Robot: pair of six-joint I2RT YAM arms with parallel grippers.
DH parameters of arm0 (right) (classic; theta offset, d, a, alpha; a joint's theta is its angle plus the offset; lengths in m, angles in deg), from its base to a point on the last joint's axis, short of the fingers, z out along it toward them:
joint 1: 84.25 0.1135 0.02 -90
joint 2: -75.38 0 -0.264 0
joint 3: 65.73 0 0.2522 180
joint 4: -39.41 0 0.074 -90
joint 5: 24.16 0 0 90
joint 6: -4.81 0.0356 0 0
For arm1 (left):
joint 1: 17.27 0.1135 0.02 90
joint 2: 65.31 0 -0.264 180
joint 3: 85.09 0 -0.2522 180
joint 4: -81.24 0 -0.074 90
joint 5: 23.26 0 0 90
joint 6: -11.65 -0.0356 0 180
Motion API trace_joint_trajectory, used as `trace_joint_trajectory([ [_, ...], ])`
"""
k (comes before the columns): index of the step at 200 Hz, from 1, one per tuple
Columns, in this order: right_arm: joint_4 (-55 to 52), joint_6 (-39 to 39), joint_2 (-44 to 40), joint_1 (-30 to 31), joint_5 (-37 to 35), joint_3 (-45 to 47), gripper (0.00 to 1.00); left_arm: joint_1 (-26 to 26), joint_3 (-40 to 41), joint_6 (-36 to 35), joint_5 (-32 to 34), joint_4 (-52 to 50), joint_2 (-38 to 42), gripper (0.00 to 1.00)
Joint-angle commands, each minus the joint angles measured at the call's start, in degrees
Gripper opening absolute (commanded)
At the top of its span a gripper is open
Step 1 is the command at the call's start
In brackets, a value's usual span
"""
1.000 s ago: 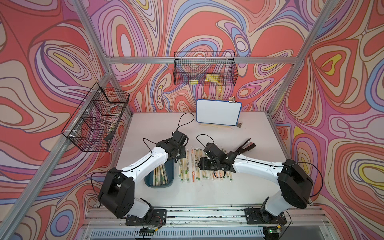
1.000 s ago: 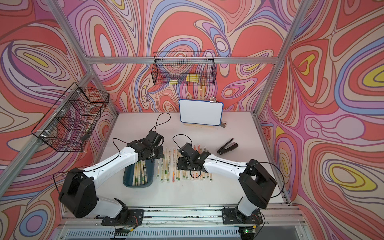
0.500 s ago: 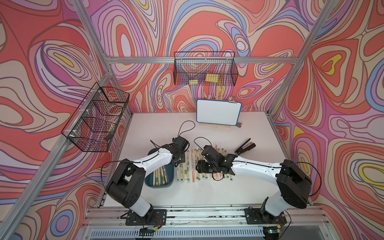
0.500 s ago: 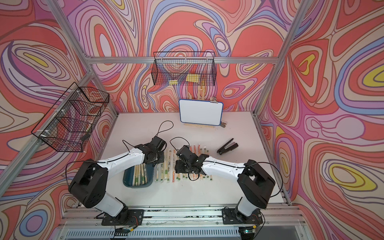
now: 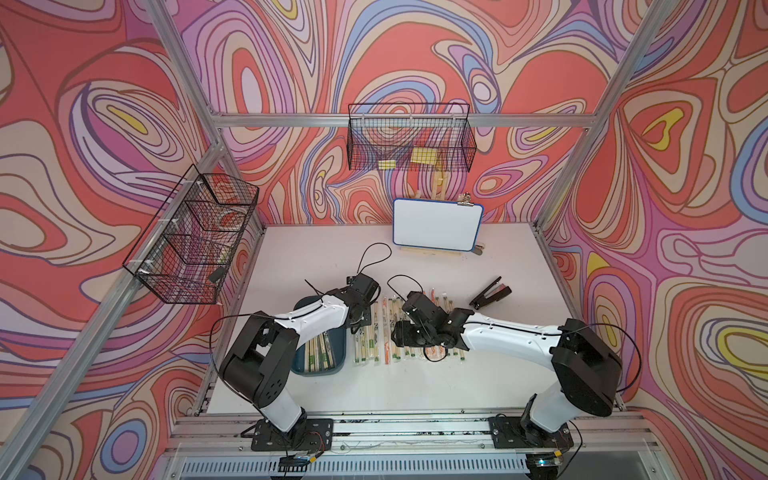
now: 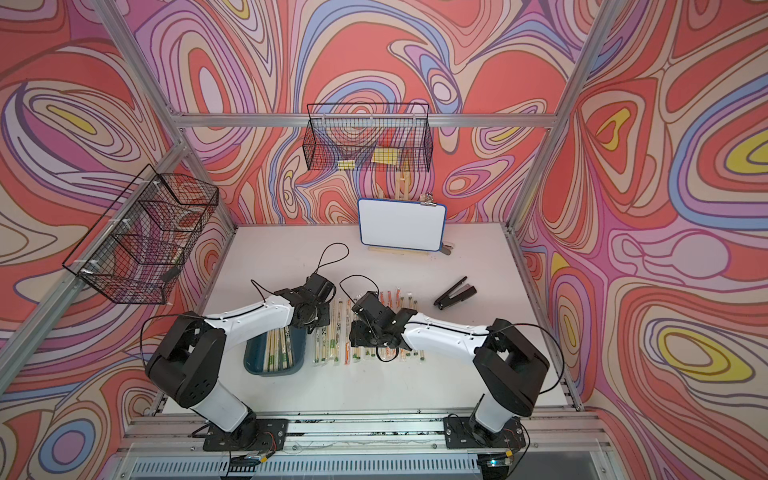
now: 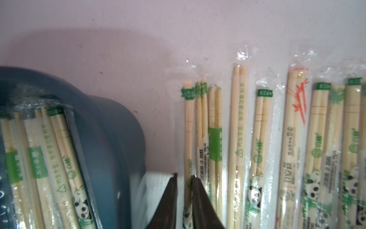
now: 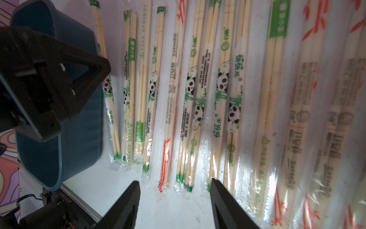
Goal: Take the paired disposable chopsticks out of the storage box
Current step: Place the paired disposable chopsticks at the center of the board.
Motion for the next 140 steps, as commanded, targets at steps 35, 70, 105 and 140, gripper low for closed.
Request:
trace_joint_trajectory([
  [35, 0.3, 0.3, 0.9, 0.5, -0.5, -0.7, 0.62, 0.4, -0.9, -1.1, -0.8, -0.7, 2.4, 0.35],
  [70, 0.2, 0.3, 1.5, 0.9, -0.5, -1.3, 0.62, 0.5, -1.5, -0.5, -1.5, -2.1, 8.2, 0.38],
  [105, 0.2, 0.3, 2.8, 1.9, -0.6, -2.9, 0.62, 3.0, -1.5, 1.2, -1.4, -5.6, 14.0, 0.4],
  [140, 0.4, 0.3, 5.0, 3.5, -0.4, -5.1, 0.62, 8.9, 0.6, 3.0, -0.9, -9.9, 19.0, 0.4],
])
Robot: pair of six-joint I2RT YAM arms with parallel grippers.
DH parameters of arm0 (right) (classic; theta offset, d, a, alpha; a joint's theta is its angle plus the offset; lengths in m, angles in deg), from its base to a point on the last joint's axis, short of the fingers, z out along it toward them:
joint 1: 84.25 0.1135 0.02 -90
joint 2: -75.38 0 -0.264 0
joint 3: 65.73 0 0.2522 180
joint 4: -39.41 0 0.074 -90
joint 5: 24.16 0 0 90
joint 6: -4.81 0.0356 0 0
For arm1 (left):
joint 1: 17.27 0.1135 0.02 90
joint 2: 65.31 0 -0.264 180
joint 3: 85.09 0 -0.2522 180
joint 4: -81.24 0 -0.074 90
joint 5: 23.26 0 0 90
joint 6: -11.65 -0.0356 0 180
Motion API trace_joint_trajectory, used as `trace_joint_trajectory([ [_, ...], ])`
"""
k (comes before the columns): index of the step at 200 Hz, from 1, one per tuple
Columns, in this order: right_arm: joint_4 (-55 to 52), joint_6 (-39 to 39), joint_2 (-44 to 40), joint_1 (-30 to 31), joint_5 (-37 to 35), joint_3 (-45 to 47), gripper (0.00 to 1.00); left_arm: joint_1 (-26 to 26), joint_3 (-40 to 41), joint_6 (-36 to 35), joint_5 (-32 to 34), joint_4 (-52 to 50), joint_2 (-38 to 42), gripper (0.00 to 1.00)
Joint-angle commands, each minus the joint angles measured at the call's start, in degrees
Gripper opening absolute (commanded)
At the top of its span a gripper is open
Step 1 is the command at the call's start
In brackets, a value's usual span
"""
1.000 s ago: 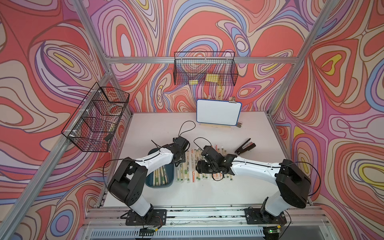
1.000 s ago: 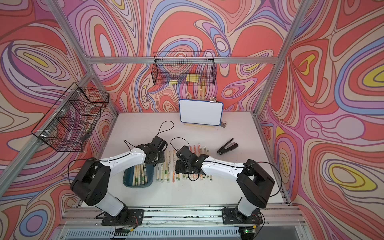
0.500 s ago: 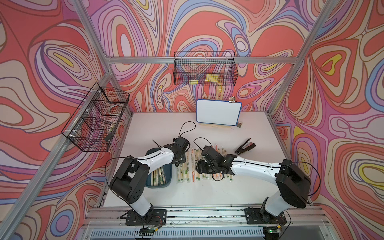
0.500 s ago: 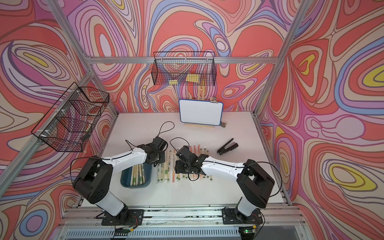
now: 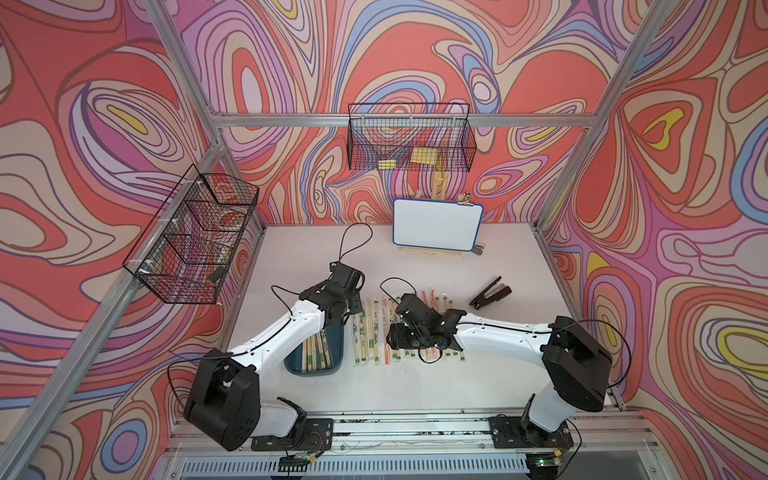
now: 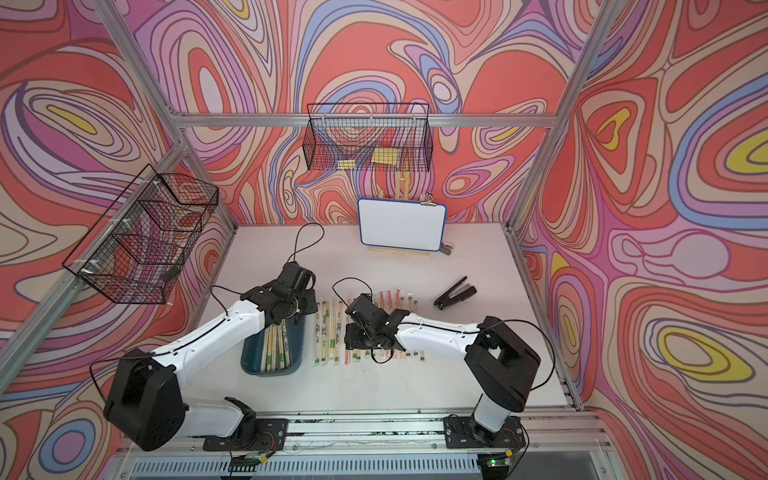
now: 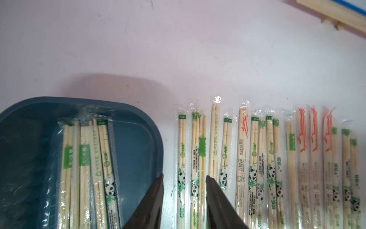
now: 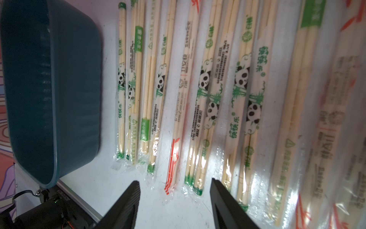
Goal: Take the paired disposable chopsticks out of the storage box
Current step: Place the paired disposable chopsticks at the center of the board, then move the storage box to the center of the board.
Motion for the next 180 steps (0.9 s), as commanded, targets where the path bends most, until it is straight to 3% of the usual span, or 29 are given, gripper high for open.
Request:
trace_joint_trajectory([
  [1, 0.4, 0.3, 1.7, 1.1, -0.4, -2.5, 0.62, 3.5, 1.3, 1.9, 0.6, -6.0, 2.8, 0.4],
  [60, 1.5, 0.2, 8.0, 3.7, 0.7, -8.1, 0.62, 10.6, 7.5, 4.0, 1.2, -9.8, 4.8, 0.4],
  [180, 1.1, -0.2, 20.4, 6.6, 3.4, -20.9, 0.61, 13.3, 13.3, 4.5, -1.8, -4.0, -0.7, 0.27],
])
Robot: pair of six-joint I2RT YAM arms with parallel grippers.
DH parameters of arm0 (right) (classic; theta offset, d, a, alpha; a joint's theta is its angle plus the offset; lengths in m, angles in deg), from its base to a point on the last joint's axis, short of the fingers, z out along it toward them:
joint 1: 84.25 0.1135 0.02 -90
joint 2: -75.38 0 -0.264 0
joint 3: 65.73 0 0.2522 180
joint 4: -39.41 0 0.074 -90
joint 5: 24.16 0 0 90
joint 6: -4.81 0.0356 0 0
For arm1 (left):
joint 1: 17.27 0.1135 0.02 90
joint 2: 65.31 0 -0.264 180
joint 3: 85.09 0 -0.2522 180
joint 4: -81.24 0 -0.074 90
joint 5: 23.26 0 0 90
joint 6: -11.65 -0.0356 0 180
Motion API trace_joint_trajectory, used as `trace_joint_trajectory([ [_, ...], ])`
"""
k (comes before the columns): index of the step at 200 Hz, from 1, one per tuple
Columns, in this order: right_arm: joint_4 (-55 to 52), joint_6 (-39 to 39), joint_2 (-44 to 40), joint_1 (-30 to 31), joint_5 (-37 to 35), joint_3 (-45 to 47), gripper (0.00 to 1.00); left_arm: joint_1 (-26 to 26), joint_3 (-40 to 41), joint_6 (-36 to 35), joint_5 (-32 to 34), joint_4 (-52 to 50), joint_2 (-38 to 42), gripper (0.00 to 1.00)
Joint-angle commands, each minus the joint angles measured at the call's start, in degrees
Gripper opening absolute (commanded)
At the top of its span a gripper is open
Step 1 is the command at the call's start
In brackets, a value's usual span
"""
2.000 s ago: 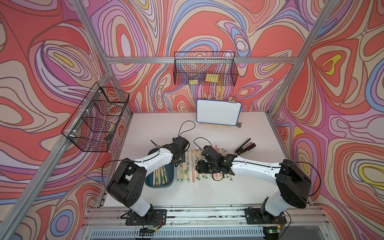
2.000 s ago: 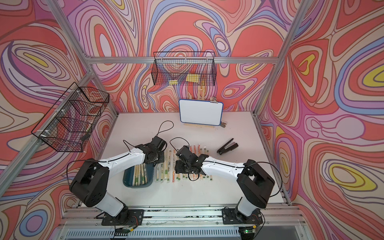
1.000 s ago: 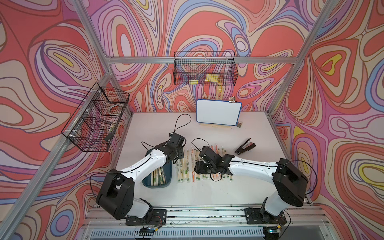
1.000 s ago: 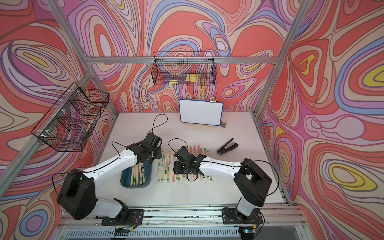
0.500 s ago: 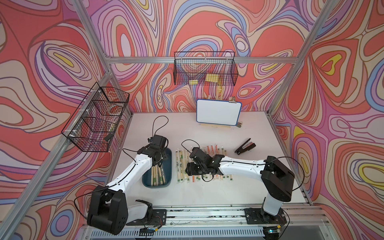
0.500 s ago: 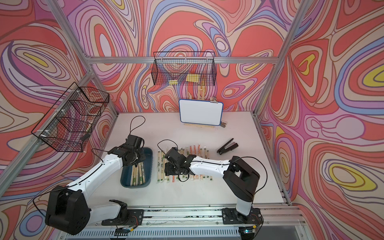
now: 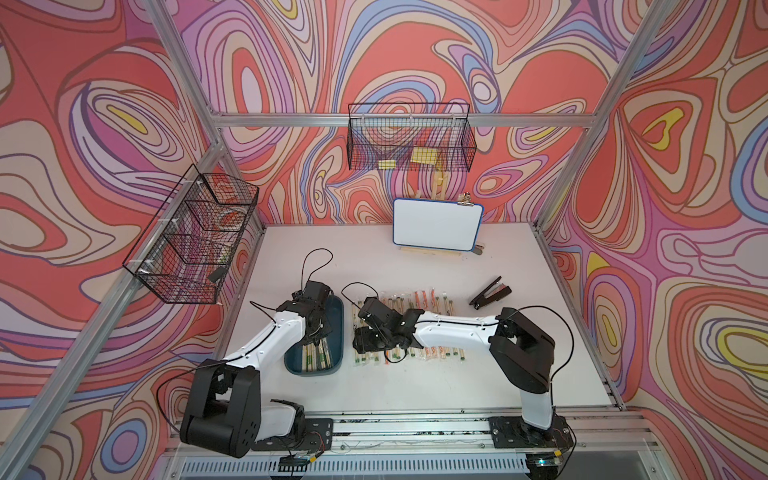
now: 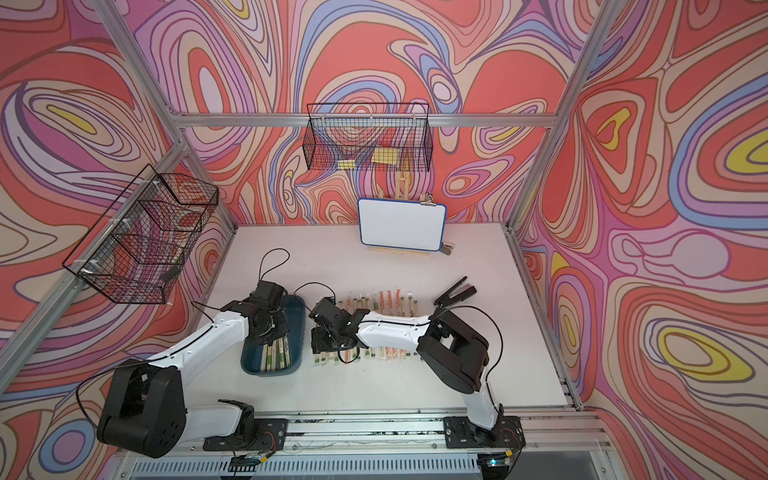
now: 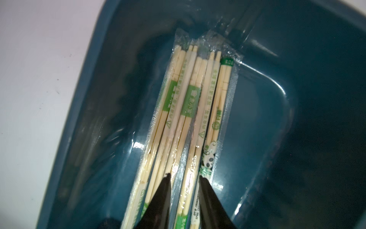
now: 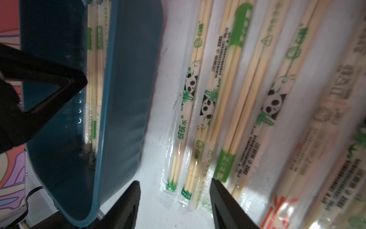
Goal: Take the paired disposable chopsticks out of the storage box
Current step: Move the storage box to the center of the board, then pick up the paired disposable chopsticks from the storage box.
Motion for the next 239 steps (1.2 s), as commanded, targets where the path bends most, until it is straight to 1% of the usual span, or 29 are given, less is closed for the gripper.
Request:
trace_joint_trajectory([
  [1, 0.3, -0.2, 2.6, 0.8, 0.9, -2.9, 0.61, 0.5, 0.9, 0.2, -1.0, 1.7, -1.6, 0.27],
  [51, -1.1, -1.0, 6.9, 1.8, 2.0, -9.1, 0.61, 0.7, 0.8, 0.2, -2.3, 3.8, -3.3, 0.25],
  [92, -1.5, -1.4, 6.9, 1.9, 1.8, -9.6, 0.61, 0.7, 0.5, -0.1, -3.2, 5.0, -4.1, 0.24],
  [164, -1.6, -1.2, 1.3, 1.9, -1.1, -2.7, 0.61, 0.8, 0.8, -0.4, -3.0, 6.3, -6.0, 0.24],
  [211, -1.8, -1.4, -1.4, 1.9, -2.2, -0.2, 0.61, 0.8, 0.9, -0.3, -2.1, 6.5, -8.2, 0.24],
  [239, -1.8, -1.5, -2.0, 1.9, -2.2, 0.0, 0.61, 0.8, 1.0, -0.1, -1.5, 6.0, -8.7, 0.28],
])
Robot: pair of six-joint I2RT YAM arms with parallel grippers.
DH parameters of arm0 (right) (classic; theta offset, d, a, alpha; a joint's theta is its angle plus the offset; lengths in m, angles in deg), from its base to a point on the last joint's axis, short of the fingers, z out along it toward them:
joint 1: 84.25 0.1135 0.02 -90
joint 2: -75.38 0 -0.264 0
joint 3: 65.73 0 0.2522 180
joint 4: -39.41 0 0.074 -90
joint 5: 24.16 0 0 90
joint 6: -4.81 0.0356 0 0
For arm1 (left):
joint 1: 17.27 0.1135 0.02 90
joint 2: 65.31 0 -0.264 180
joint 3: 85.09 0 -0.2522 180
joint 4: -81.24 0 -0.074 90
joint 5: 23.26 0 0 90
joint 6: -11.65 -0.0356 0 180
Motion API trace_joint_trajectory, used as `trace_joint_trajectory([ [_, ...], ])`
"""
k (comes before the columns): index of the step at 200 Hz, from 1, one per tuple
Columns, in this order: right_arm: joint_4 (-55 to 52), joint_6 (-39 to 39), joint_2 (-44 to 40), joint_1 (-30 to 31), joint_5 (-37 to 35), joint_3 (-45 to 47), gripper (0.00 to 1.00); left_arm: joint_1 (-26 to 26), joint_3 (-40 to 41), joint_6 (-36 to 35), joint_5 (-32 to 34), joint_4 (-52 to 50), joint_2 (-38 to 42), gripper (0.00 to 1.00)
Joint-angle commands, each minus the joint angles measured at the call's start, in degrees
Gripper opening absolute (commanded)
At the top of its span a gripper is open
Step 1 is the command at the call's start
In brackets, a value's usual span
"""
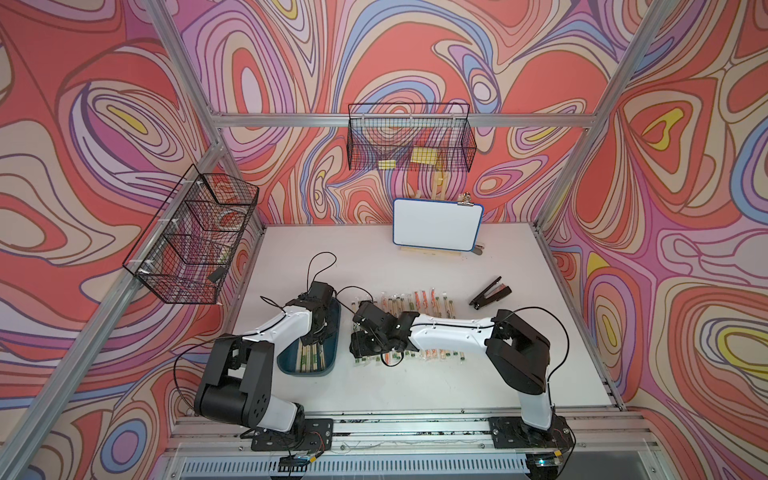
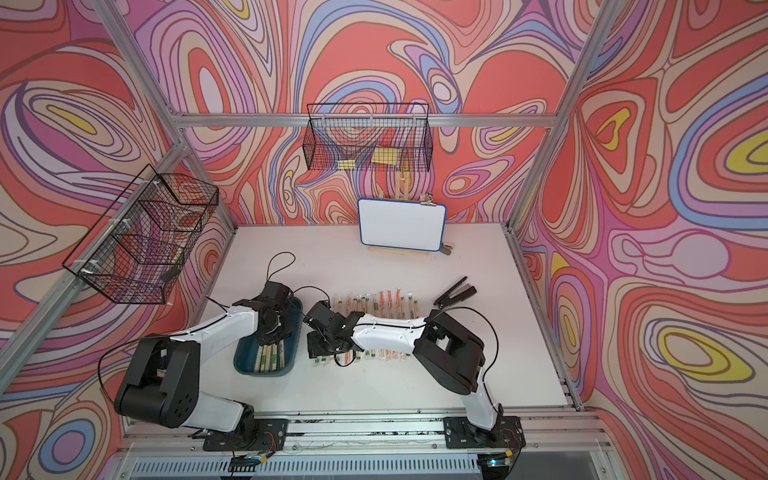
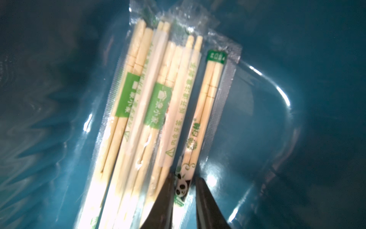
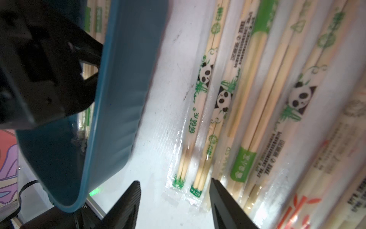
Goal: Take the paired disposable chopsticks out of the storage box
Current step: Pick up the paired disposable chopsticks from the storage box.
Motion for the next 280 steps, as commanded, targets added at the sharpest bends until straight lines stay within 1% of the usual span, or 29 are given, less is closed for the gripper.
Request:
trace_joint_trajectory([
  [1, -0.1, -0.7, -1.7, 0.2, -1.3, 0.9, 0.61, 0.4, 0.7, -0.1, 1.4, -0.4, -0.8, 0.28],
  [24, -0.2, -0.9, -2.1, 0.2, -1.2, 0.8, 0.61, 0.5, 0.6, -0.2, 1.5, -0.4, -0.9, 0.29],
  [58, -0.4, -1.0, -2.7, 0.2, -1.3, 0.8, 0.61, 0.5, 0.4, -0.5, 1.0, 0.0, -1.7, 0.19],
  [79, -0.8, -1.1, -3.0, 0.2, -1.5, 0.6, 0.61, 0.5, 0.4, -0.6, 0.9, 0.2, -1.9, 0.13],
  [102, -1.0, -1.2, -3.3, 0.2, -1.6, 0.6, 0.61, 0.5, 0.3, -0.6, 0.7, 0.1, -1.9, 0.1],
  [145, -1.3, -1.4, -3.6, 0.2, -1.9, 0.4, 0.61, 0.5, -1.6, -0.8, 1.0, -2.6, 0.5, 0.08],
  [176, -1.6, -1.6, -4.1, 0.2, -2.6, 0.4, 0.61, 0.5, -4.7, -1.6, 2.2, -6.1, 3.4, 0.06],
  [246, -1.9, -2.0, -6.1, -0.3, -4.5, 1.8, 0.62, 0.5, -12.2, -6.5, 6.7, -13.7, 9.9, 0.01],
  [267, -1.8, -2.1, -7.1, -1.0, -5.0, 2.9, 0.62, 0.5, -14.5, -8.5, 6.4, -14.9, 11.8, 0.0],
  [280, -1.7, -2.2, -7.8, -1.5, -5.3, 3.6, 0.62, 0.5, -15.7, -9.9, 5.1, -15.3, 12.7, 0.0],
])
